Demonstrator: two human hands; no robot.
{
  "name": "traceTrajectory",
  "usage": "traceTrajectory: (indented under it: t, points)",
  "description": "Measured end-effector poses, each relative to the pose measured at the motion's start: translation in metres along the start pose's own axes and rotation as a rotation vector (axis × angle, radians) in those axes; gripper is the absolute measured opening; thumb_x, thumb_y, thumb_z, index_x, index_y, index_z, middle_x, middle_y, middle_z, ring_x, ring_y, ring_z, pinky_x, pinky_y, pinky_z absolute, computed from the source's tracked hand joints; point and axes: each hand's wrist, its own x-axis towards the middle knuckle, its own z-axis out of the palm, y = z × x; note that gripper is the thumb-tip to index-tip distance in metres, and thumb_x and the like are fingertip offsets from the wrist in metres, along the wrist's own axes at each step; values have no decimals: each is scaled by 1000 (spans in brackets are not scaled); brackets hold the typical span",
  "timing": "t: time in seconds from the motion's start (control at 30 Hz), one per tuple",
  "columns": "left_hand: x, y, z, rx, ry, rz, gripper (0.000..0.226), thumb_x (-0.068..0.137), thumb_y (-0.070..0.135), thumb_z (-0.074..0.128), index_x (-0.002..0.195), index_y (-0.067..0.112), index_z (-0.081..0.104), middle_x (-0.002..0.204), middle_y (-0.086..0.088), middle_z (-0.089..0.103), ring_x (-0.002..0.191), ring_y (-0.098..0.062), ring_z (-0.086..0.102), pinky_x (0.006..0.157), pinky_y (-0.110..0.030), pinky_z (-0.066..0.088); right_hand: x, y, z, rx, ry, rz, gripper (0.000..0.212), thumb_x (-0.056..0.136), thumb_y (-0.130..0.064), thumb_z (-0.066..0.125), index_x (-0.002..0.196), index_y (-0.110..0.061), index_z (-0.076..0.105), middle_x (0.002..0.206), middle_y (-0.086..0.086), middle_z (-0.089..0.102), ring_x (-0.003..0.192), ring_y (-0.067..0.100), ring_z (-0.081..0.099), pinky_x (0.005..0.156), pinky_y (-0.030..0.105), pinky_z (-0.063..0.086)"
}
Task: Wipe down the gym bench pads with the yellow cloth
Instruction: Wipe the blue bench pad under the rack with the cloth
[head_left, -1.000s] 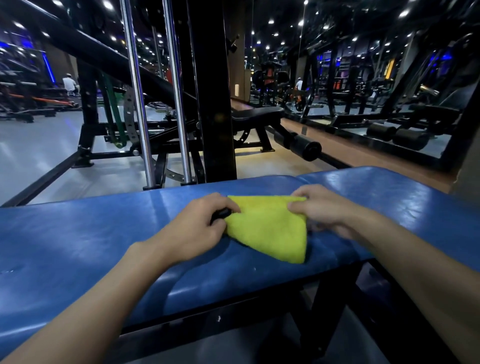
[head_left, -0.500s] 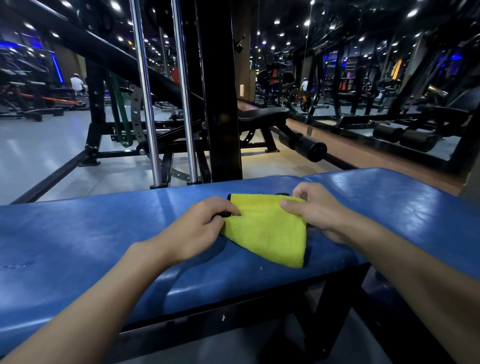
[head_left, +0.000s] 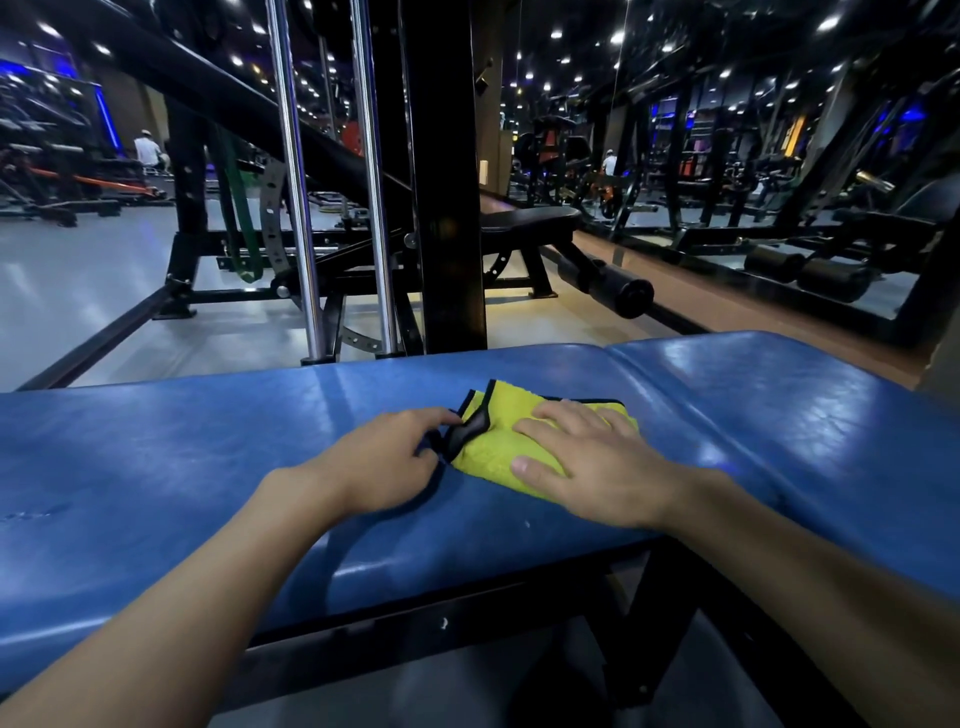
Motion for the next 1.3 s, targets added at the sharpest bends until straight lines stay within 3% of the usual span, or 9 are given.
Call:
traceTrajectory:
  t: [0.07,0.2,0.43,0.63,0.73,0.9,1.07,1.17,1.3]
  points:
    - [0,-3,0,-8,0,-21,58,94,7,46,146,31,43,127,2,63,116,-23,56,98,-33,45,0,1,8,-78,-24,34,96,72,-88,-11,152,-43,18,165,-10,4,152,19,-1,120,51,1]
    - [2,-4,0,55,2,-25,56,94,19,52,148,30,40,122,1,57,116,-24,54,100,-37,44,-5,-3,6,-131,-62,94,62,98,-64,12,155,-41,9,166,-7,-8,152,26,3,118,55,7]
    - [10,-7,-8,168,-106,-56,55,91,35,59,144,31,45,130,4,61,117,-22,56,100,-37,47,-25,-4,-6,-297,-34,121,74,84,-79,8,143,-38,28,148,5,30,131,31,34,106,51,25]
    - [23,-11,-13,255,-156,-35,50,90,39,59,139,29,50,122,6,59,114,-21,54,98,-38,48,-17,-2,10,-75,-31,0,73,87,-77,15,153,-49,2,164,-19,-9,151,9,-14,123,45,-1]
    - [28,-14,-13,282,-149,-20,49,91,47,58,138,34,50,112,8,47,122,-23,49,102,-41,42,-13,3,14,-53,-39,120,69,90,-75,16,153,-50,5,164,-19,-7,152,10,-10,122,46,2]
    - [29,-21,-8,321,-185,-107,69,82,80,48,144,51,34,149,5,36,137,-24,36,110,-56,30,-17,-1,21,-83,33,280,80,80,-79,5,153,-47,6,167,-10,-1,153,20,-1,120,52,11]
    - [34,-26,-12,349,-193,-100,75,76,88,46,141,53,35,134,5,43,132,-26,37,108,-56,30,-11,-7,22,-131,71,327,92,67,-82,-4,151,-48,7,166,-8,6,152,22,6,116,55,17]
    - [41,-27,-14,334,-189,-101,74,73,90,46,137,53,38,121,7,41,129,-26,38,105,-57,31,12,3,21,-122,65,350,77,79,-79,6,151,-49,9,164,-8,12,150,22,12,113,56,20]
    - [48,-29,-9,343,-218,-99,66,72,90,47,129,56,40,138,8,35,136,-23,30,107,-61,27,54,21,16,-102,63,374,63,90,-70,22,149,-49,16,162,-8,18,146,26,21,112,60,22]
